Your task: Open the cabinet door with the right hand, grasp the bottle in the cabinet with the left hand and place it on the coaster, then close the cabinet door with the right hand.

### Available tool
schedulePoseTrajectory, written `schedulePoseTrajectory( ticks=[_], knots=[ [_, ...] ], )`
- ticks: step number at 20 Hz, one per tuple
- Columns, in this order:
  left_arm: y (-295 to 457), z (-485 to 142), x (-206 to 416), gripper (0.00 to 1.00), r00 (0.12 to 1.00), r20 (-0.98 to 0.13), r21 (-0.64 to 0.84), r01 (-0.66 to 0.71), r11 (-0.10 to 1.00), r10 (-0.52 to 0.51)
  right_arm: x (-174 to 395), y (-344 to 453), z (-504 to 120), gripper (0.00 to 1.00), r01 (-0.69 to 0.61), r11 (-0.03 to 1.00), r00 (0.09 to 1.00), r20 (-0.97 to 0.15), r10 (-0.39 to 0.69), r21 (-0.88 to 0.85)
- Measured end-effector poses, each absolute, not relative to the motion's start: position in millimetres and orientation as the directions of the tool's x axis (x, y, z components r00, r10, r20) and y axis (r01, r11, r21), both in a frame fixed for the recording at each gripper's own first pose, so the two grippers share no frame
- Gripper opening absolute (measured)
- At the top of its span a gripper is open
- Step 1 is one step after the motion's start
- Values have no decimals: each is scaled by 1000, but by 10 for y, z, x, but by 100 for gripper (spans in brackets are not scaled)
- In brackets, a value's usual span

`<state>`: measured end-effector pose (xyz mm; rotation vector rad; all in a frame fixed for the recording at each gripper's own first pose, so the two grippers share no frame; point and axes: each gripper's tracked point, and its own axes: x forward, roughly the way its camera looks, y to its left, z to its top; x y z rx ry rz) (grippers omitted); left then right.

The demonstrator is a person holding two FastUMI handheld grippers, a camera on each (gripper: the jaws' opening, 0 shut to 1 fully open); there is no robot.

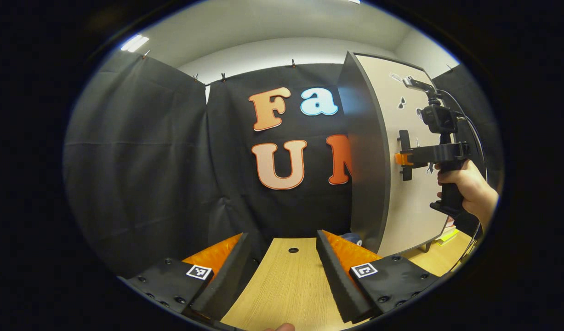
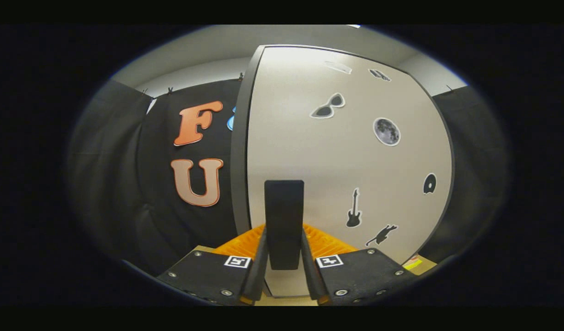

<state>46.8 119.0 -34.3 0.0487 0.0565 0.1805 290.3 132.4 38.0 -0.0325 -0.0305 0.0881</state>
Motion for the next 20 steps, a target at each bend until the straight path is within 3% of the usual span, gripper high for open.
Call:
schedulePoseTrajectory(
  ticks=[5, 10, 20],
  knots=[
    [1169, -330, 453, 94, 983, -54, 61, -172, 983, 176, 2861, 1304, 376, 31, -98, 995, 995, 19, 99, -16],
    [1084, -275, 438, 94, 985, -45, 65, -164, 984, 167, 2667, 1283, 376, 19, -107, 994, 994, 0, 107, 2],
    [721, -285, 232, 94, 991, -47, 72, -123, 990, 127, 1753, 783, 326, 20, -114, 993, 993, 5, 114, 16]
  ],
)
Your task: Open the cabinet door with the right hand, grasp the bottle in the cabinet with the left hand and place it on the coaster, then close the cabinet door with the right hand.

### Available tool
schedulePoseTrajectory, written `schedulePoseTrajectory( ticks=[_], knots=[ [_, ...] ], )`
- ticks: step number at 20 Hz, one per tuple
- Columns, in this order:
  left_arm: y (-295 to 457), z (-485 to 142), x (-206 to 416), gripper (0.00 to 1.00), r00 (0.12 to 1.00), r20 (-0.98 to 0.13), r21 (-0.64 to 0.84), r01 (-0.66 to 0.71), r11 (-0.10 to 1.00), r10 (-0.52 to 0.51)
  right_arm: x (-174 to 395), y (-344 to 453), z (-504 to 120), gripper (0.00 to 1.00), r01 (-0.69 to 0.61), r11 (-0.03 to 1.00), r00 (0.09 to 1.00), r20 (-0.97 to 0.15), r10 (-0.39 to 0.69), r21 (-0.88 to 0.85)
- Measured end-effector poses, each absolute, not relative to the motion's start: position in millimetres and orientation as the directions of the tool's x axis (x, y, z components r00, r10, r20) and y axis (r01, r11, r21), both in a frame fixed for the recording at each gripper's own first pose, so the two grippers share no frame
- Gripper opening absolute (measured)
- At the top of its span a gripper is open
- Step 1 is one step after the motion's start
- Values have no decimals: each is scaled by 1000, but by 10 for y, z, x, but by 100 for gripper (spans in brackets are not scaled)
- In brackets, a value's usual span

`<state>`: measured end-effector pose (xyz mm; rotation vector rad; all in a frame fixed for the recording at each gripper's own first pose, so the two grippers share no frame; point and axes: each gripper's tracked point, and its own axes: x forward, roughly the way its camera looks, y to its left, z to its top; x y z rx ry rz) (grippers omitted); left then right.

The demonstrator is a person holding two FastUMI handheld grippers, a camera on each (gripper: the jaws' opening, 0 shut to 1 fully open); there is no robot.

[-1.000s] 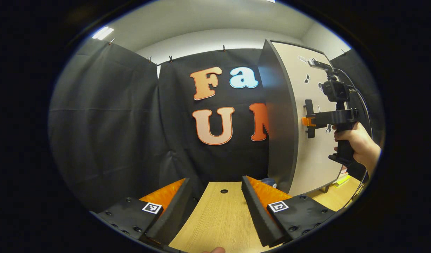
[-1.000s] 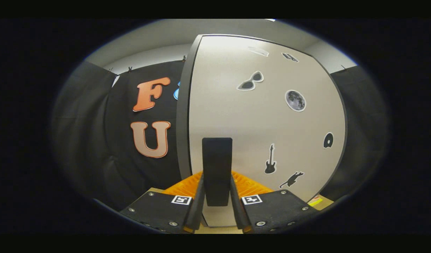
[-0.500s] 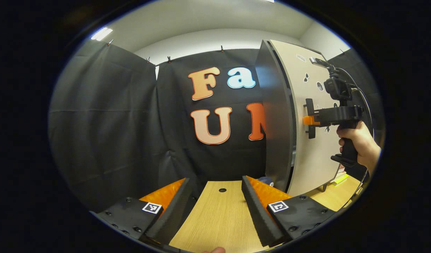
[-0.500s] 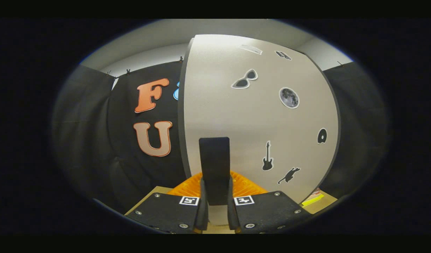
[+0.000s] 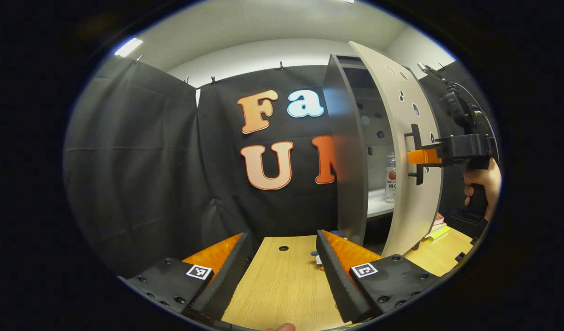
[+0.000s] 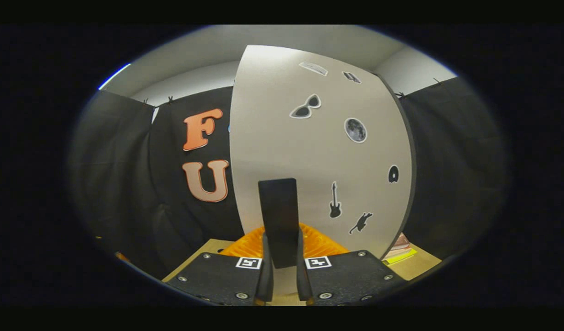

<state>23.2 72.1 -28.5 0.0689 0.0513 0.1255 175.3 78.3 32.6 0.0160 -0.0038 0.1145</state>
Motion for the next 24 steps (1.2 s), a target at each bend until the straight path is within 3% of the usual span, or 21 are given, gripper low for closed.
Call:
schedulePoseTrajectory(
  ticks=[5, 6, 9, 10, 12, 13, 24],
  knots=[
    [636, -305, 204, 94, 991, -56, 78, -117, 990, 121, 1426, 523, 290, 14, -112, 993, 994, -4, 112, 36],
    [607, -316, 206, 94, 991, -59, 81, -113, 990, 117, 1378, 478, 294, 18, -106, 994, 994, 2, 106, 39],
    [511, -327, 192, 95, 992, -63, 86, -100, 991, 106, 1182, 287, 269, 14, -94, 995, 996, 4, 94, 42],
    [473, -324, 189, 94, 993, -63, 89, -96, 991, 101, 1127, 224, 278, 18, -92, 995, 996, 5, 92, 47],
    [374, -328, 202, 95, 994, -65, 90, -81, 993, 87, 1019, 104, 274, 18, -80, 996, 997, 3, 80, 38],
    [310, -324, 197, 95, 995, -65, 89, -72, 993, 78, 955, 44, 276, 13, -72, 997, 997, 5, 72, 34],
    [-423, -339, 147, 95, 997, -76, 69, 27, 997, -21, 312, -1014, 314, 14, 40, 999, 999, 2, -40, 24]
  ],
)
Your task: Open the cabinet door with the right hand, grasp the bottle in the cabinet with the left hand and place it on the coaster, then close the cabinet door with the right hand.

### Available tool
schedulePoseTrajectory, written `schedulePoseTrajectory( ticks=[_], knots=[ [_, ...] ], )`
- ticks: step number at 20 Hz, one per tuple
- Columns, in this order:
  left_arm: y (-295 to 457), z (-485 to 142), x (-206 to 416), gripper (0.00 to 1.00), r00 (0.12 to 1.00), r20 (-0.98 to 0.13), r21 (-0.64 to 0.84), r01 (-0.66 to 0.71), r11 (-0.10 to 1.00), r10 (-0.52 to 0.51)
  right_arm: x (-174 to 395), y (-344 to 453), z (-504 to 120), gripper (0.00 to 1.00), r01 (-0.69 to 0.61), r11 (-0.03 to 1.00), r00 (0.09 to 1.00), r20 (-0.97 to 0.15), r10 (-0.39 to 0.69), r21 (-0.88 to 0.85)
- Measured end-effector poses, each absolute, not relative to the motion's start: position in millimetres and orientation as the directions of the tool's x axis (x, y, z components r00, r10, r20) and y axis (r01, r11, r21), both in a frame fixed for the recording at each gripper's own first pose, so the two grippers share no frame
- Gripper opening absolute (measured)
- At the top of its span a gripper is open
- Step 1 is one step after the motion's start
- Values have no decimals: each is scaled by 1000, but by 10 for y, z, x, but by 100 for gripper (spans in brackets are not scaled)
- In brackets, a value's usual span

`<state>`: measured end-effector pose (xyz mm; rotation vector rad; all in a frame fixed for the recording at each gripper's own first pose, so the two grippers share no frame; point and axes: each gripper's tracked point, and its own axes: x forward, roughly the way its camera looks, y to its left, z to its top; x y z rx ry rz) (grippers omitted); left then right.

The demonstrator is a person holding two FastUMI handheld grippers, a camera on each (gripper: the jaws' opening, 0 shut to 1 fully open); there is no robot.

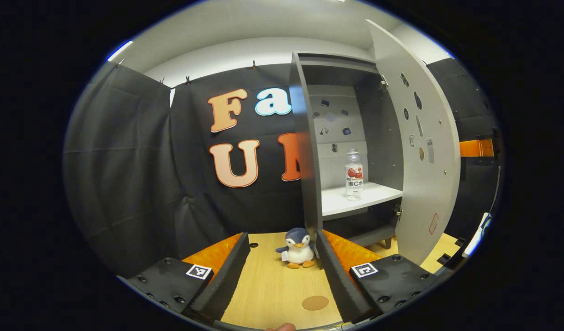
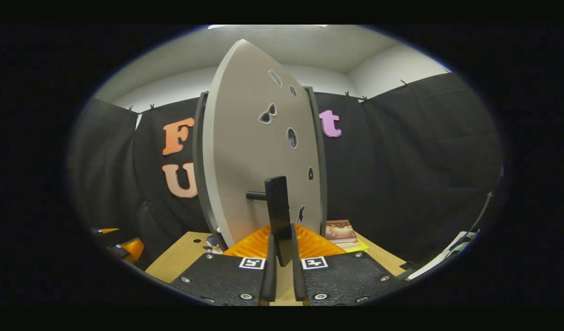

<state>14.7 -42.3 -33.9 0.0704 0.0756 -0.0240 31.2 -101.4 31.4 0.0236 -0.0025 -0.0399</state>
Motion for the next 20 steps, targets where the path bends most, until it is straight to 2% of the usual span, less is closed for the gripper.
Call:
schedulePoseTrajectory(
  ticks=[3, 11, 12, 13, 14, 15, 17, 18, 19, 20],
  knots=[
    [-581, -286, 155, 96, 997, -65, 72, 48, 996, -43, 206, -1288, 329, 12, 61, 998, 998, 6, -61, 26],
    [-940, -292, 200, 96, 994, -68, 73, 87, 994, -82, 141, -1807, 370, 17, 34, 995, 999, 38, -37, 89],
    [-980, -280, 212, 96, 994, -65, 74, 89, 993, -84, 129, -1933, 393, 12, 33, 995, 998, 44, -37, 89],
    [-1015, -275, 204, 94, 994, -64, 73, 92, 993, -88, 122, -2035, 407, 12, 33, 996, 998, 54, -37, 88],
    [-1067, -275, 203, 94, 994, -65, 73, 97, 993, -93, 140, -2160, 408, 17, 35, 996, 997, 61, -40, 84],
    [-1098, -270, 213, 95, 993, -66, 75, 101, 992, -96, 142, -2244, 390, 7, 31, 996, 998, 58, -36, 81],
    [-1165, -256, 235, 95, 993, -64, 75, 106, 991, -102, 138, -2377, 390, 17, 28, 997, 998, 57, -33, 76],
    [-1190, -265, 250, 96, 992, -65, 76, 109, 991, -104, 143, -2438, 387, 8, 24, 998, 998, 56, -27, 65],
    [-1221, -272, 262, 96, 992, -66, 76, 111, 991, -106, 149, -2470, 384, 19, 10, 998, 999, 52, -13, 61],
    [-1248, -281, 276, 96, 992, -68, 77, 111, 991, -106, 122, -2513, 403, 10, -4, 998, 999, 52, 0, 66]
  ],
)
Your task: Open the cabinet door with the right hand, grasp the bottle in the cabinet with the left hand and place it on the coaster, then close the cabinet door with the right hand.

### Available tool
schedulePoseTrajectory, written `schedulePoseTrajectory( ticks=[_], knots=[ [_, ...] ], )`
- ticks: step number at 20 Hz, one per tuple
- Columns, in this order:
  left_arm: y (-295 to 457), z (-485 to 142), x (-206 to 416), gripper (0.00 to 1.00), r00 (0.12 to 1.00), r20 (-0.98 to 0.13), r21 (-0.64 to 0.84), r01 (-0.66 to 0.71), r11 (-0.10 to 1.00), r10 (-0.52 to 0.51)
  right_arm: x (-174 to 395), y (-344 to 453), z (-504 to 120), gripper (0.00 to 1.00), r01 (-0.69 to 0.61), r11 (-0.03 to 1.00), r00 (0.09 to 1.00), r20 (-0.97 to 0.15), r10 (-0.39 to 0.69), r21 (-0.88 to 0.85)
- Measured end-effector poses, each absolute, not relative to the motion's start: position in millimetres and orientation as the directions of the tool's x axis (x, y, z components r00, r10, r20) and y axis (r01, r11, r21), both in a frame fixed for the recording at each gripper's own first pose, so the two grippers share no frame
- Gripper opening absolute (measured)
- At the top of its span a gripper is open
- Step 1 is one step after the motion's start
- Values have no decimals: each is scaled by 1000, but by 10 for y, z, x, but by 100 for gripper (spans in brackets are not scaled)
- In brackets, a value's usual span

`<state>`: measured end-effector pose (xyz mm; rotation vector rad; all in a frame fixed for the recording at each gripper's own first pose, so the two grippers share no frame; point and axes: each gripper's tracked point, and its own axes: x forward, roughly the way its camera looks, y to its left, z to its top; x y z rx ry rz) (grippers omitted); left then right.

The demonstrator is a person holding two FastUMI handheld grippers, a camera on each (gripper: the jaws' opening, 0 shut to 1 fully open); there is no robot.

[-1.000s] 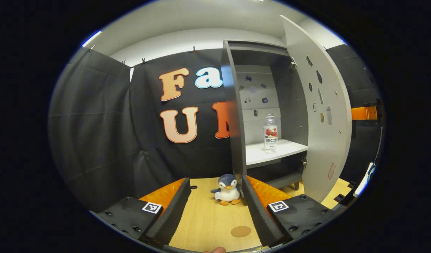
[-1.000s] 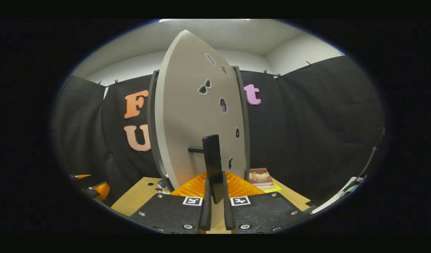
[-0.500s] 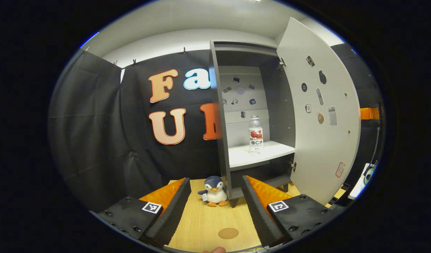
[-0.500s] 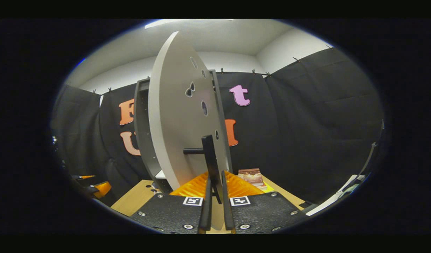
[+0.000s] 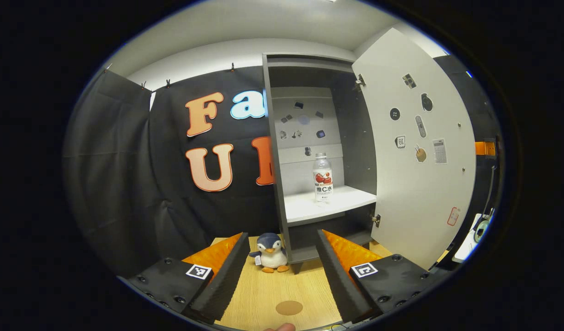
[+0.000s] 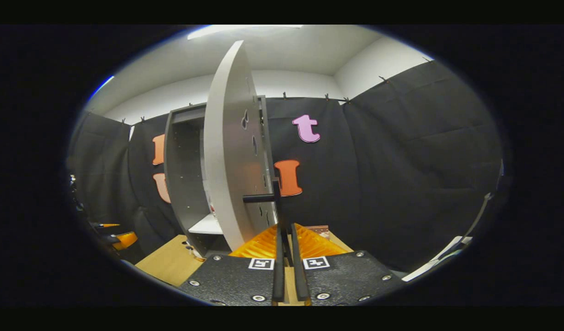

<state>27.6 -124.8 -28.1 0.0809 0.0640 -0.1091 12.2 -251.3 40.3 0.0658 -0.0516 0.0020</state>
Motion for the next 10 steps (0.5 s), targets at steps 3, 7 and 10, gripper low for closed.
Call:
schedulePoseTrajectory(
  ticks=[3, 7, 10],
  knots=[
    [-1302, -303, 301, 95, 991, -78, 76, 113, 991, -107, 144, -2603, 412, 12, -46, 995, 998, 58, 41, 88],
    [-1368, -301, 341, 94, 991, -80, 80, 116, 990, -110, 164, -2737, 410, 13, -70, 994, 997, 50, 65, 90],
    [-1419, -285, 334, 94, 991, -79, 84, 119, 989, -112, 180, -2889, 409, 26, -67, 993, 997, 42, 63, 100]
  ],
)
